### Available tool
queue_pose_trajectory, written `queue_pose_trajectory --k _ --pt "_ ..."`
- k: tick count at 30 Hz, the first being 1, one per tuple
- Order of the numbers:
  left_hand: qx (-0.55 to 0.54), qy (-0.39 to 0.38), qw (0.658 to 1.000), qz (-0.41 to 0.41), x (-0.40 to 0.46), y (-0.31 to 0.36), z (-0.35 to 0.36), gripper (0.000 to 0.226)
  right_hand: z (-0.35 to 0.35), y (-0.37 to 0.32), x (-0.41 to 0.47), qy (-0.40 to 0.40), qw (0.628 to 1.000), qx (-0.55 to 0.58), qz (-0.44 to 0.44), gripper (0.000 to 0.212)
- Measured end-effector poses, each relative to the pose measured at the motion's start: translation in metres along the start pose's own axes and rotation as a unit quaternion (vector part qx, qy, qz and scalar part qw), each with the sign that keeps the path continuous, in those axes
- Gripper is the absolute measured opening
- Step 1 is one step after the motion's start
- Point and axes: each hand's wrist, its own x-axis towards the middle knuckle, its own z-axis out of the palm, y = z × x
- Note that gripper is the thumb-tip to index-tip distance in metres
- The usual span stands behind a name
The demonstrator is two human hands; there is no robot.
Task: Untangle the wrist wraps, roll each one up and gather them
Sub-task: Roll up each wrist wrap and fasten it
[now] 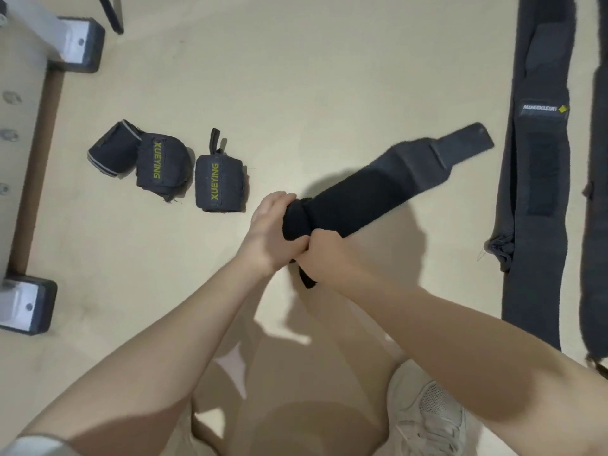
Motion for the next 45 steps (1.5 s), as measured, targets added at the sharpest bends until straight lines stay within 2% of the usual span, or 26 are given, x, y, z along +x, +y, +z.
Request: queue_pose_trajectory --k 4,7,9,11,13,15,17,21,24,26,29,32,36,38,41,45 --pt "-0.062 -0.080 0.995 0.015 -0.012 -0.023 -0.029 0.073 0.017 -0.025 0.001 -0.057 0.997 0.031 0.038 0.031" --pt "0.028 -0.157 0.986 0.047 -0.011 -0.035 -0.038 0.096 0.016 -0.028 0.000 -0.059 0.987 0.130 0.072 0.038" --pt "0.111 -0.142 0.979 0.100 -0.011 -0.037 -0.033 0.111 0.013 -0.029 -0.003 -0.056 0.978 0.182 0.083 0.040" --pt "0.155 -0.086 0.973 0.145 -0.011 -0.038 -0.025 0.108 0.011 -0.031 -0.005 -0.048 0.990 0.115 0.061 0.044" --pt "0.164 -0.047 0.973 0.157 -0.010 -0.041 -0.022 0.101 0.005 -0.028 -0.008 0.008 0.999 -0.041 0.023 0.048" --pt "0.171 -0.032 0.974 0.148 -0.010 -0.046 -0.022 0.102 -0.005 -0.019 -0.007 0.093 0.983 -0.158 -0.023 0.041" --pt "0.184 -0.021 0.970 0.157 -0.010 -0.051 -0.023 0.099 -0.015 -0.004 -0.004 0.151 0.965 -0.196 -0.084 0.029" --pt "0.208 -0.018 0.967 0.147 -0.012 -0.049 -0.023 0.091 -0.026 0.015 0.010 0.110 0.937 -0.278 -0.183 0.064" --pt "0.245 -0.015 0.959 0.141 -0.014 -0.046 -0.023 0.077 -0.024 0.011 0.018 0.104 0.926 -0.308 -0.193 0.071" --pt "0.268 -0.022 0.953 0.140 -0.015 -0.042 -0.022 0.070 -0.021 0.006 0.024 0.117 0.925 -0.316 -0.175 0.068" --pt "0.294 -0.031 0.943 0.155 -0.012 -0.031 -0.022 0.063 -0.017 0.000 0.029 0.139 0.891 -0.401 -0.161 0.050" --pt "0.338 -0.061 0.930 0.132 -0.005 -0.018 -0.022 0.064 -0.015 -0.007 0.028 0.187 0.860 -0.454 -0.142 0.031" --pt "0.399 -0.087 0.904 0.125 0.002 -0.001 -0.019 0.050 -0.036 -0.016 0.028 0.058 0.890 -0.440 -0.100 0.018" --pt "0.439 -0.102 0.884 0.121 0.007 0.006 -0.013 0.043 -0.049 -0.018 0.025 0.022 0.899 -0.429 -0.090 0.008" --pt "0.476 -0.101 0.867 0.107 0.011 0.015 -0.005 0.029 -0.058 -0.006 0.016 0.016 0.885 -0.451 -0.115 0.011" --pt "0.479 -0.091 0.869 0.087 0.009 0.018 0.000 0.023 -0.058 0.009 0.005 0.006 0.877 -0.459 -0.140 0.021"
